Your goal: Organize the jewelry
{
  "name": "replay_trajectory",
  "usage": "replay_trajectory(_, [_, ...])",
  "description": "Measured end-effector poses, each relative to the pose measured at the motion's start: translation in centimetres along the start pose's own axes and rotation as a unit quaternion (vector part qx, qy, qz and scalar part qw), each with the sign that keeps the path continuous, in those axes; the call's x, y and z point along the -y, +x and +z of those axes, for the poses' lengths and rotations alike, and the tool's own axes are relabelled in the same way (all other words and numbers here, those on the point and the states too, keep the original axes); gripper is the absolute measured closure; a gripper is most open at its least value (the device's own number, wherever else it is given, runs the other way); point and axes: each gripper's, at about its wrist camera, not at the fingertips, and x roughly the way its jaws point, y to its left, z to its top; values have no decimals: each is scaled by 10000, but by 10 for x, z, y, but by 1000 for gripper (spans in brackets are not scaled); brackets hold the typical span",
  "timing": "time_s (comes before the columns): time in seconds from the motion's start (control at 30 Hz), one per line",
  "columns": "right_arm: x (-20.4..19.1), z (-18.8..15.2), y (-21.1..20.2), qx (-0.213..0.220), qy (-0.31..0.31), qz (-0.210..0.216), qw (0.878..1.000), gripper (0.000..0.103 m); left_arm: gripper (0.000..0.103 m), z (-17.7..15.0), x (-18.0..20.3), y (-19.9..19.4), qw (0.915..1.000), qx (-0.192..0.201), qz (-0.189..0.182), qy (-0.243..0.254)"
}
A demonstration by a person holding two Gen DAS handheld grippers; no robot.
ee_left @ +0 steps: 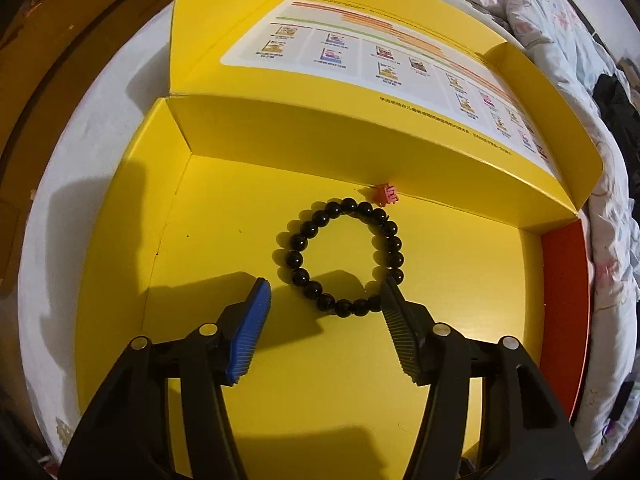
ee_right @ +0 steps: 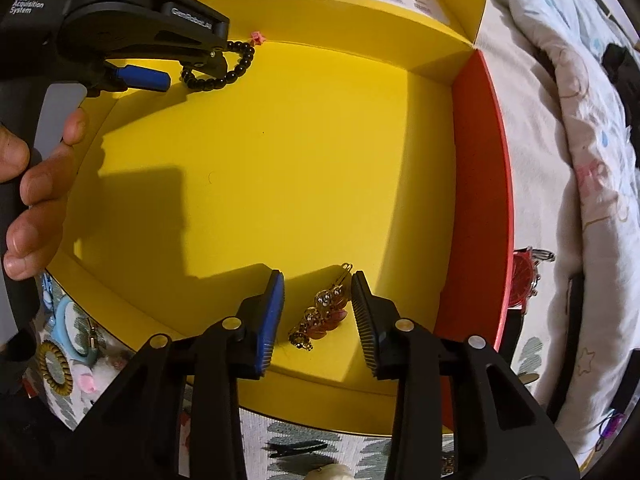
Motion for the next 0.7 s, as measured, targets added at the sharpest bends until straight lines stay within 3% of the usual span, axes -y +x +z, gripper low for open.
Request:
replay_trajectory(0.17, [2, 1, 1, 28, 6, -41, 10000, 66, 47, 1, -6, -1, 9997, -16, -211, -93])
replay_trajectory(0.27, [1, 1, 1, 50, -2, 48, 10000, 77, 70, 1, -11, -3, 9996, 2, -221, -171])
replay_trajectory(0.37, [2, 2, 0, 67, -20, 107, 9999, 81, 86, 0, -19, -3, 9991, -30, -317, -267])
replay_trajectory(0.7, [27, 3, -1, 82, 325, 692, 9970, 88, 89, 0, -25, -7, 9978, 13, -506, -420])
